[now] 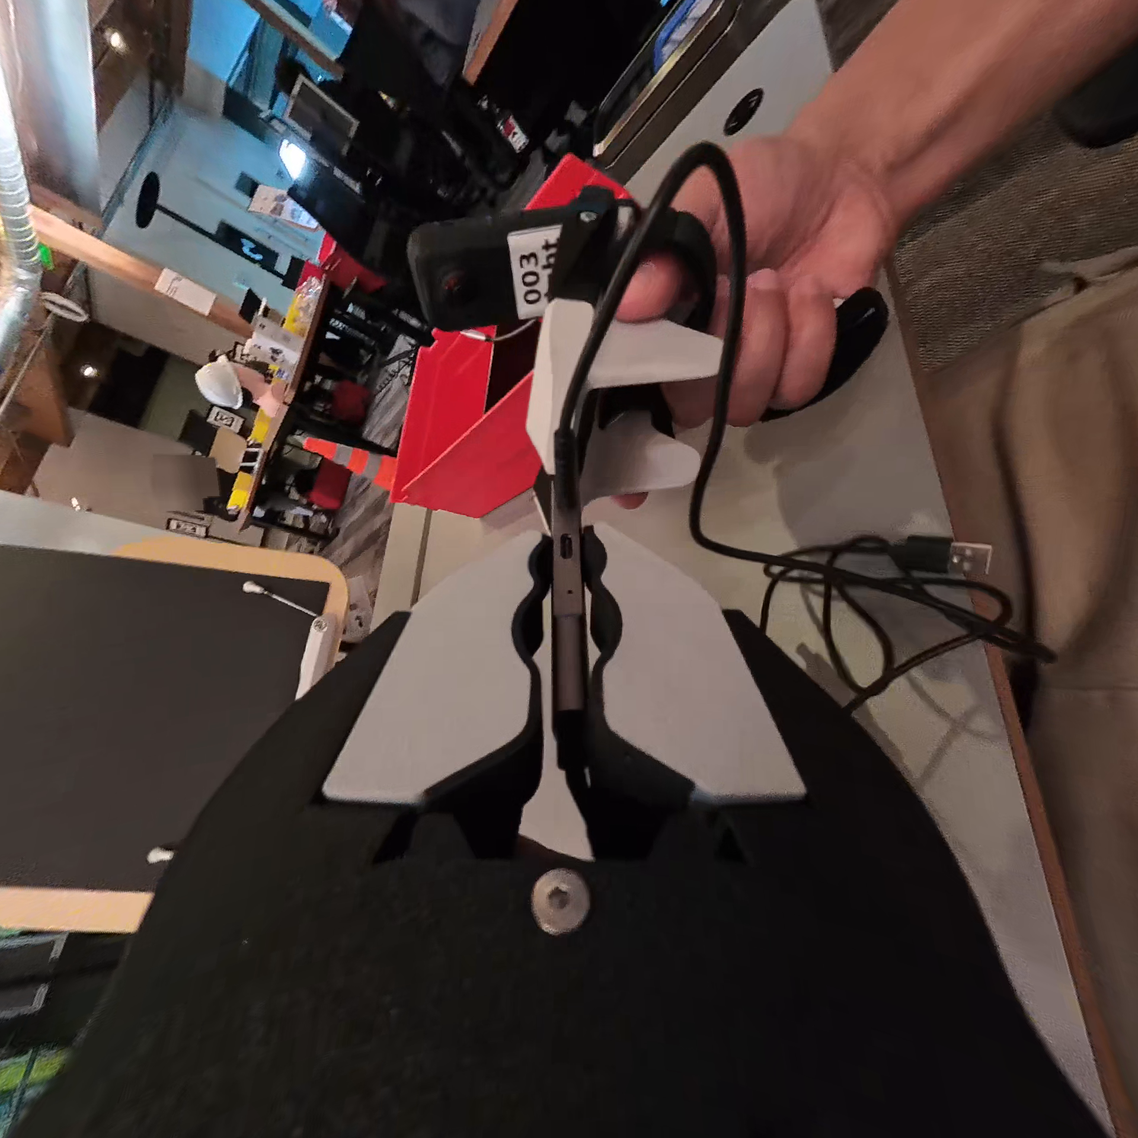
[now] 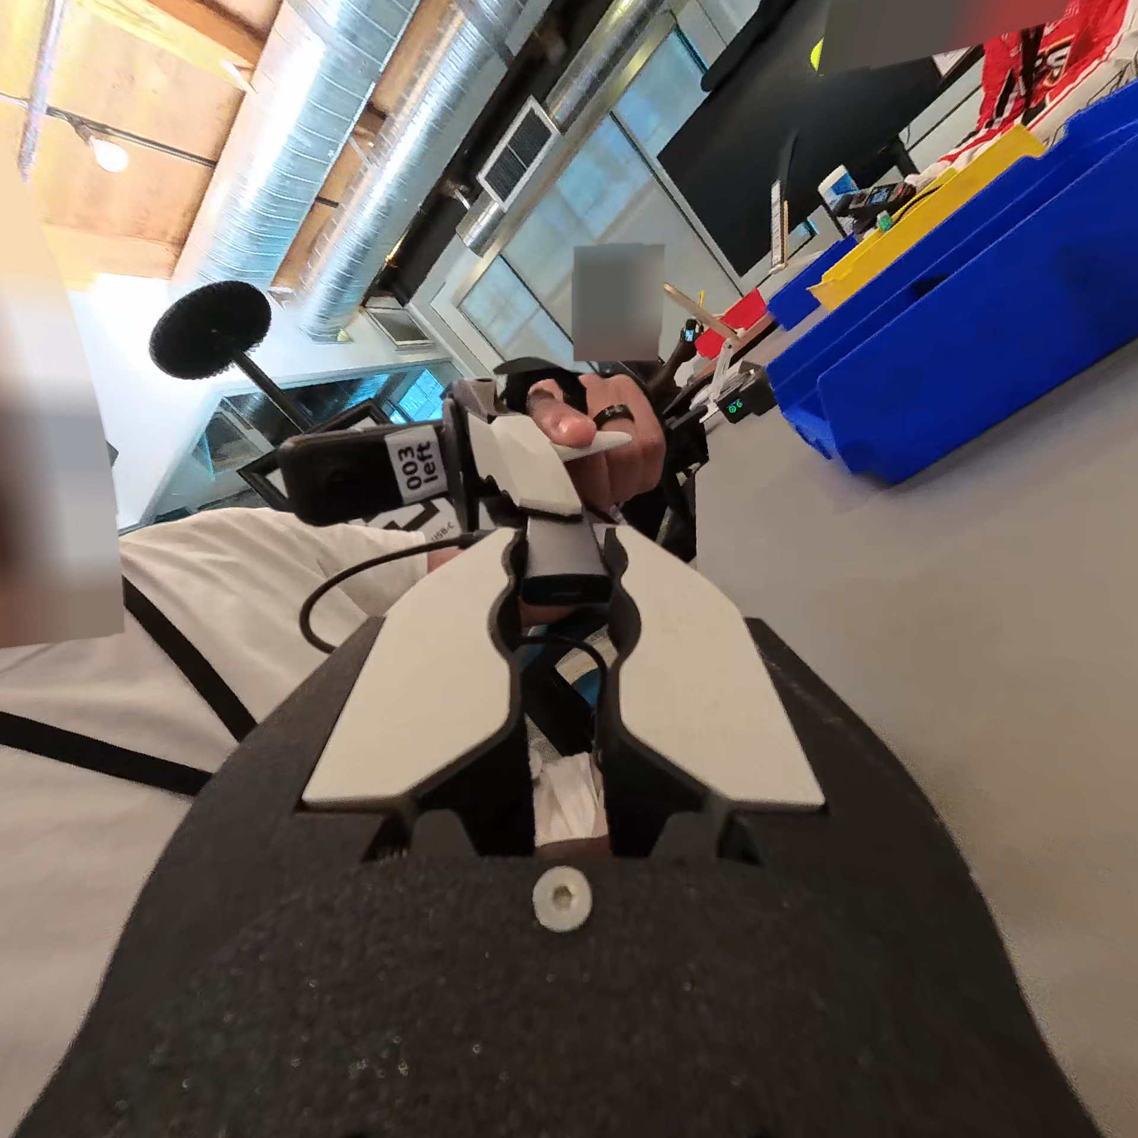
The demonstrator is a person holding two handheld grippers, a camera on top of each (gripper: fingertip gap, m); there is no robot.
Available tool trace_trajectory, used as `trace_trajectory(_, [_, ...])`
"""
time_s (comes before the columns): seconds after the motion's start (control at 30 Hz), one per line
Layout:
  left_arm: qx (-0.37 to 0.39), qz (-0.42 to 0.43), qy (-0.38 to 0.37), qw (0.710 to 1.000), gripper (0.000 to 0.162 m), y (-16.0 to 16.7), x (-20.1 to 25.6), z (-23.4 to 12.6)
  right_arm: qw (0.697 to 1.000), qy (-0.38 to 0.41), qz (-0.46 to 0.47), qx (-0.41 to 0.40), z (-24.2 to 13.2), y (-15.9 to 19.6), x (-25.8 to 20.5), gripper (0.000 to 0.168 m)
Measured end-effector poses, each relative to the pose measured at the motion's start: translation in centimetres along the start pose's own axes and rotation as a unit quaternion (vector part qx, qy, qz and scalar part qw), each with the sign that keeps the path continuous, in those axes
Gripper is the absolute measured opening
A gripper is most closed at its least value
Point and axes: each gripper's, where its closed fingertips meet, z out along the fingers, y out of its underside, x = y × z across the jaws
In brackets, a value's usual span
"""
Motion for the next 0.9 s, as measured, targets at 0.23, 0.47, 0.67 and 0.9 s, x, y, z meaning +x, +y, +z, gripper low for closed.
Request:
trace_trajectory(0.23, [0.063, 0.005, 0.025, 0.998, 0.009, -1.0, 0.6, -1.0, 0.999, -0.043, 0.009, -0.016, 0.5, 0.9, -1.0, 0.023])
trace_trajectory(0.47, [0.118, -0.048, 0.038, 0.991, 0.009, -1.7, 0.7, -0.9, 0.997, -0.076, 0.022, -0.023, 0.3, 1.4, -1.3, 0.023])
trace_trajectory(0.67, [0.010, -0.027, -0.028, 0.999, 0.009, 1.7, -1.1, 0.8, 0.985, 0.141, -0.093, 0.036, -0.5, -1.2, 2.8, 0.036])
trace_trajectory(0.9, [-0.083, 0.011, -0.088, 0.993, 0.009, 5.5, -2.4, 1.5, 0.874, 0.391, -0.288, 0.006, -1.3, -0.7, 4.3, 0.035])
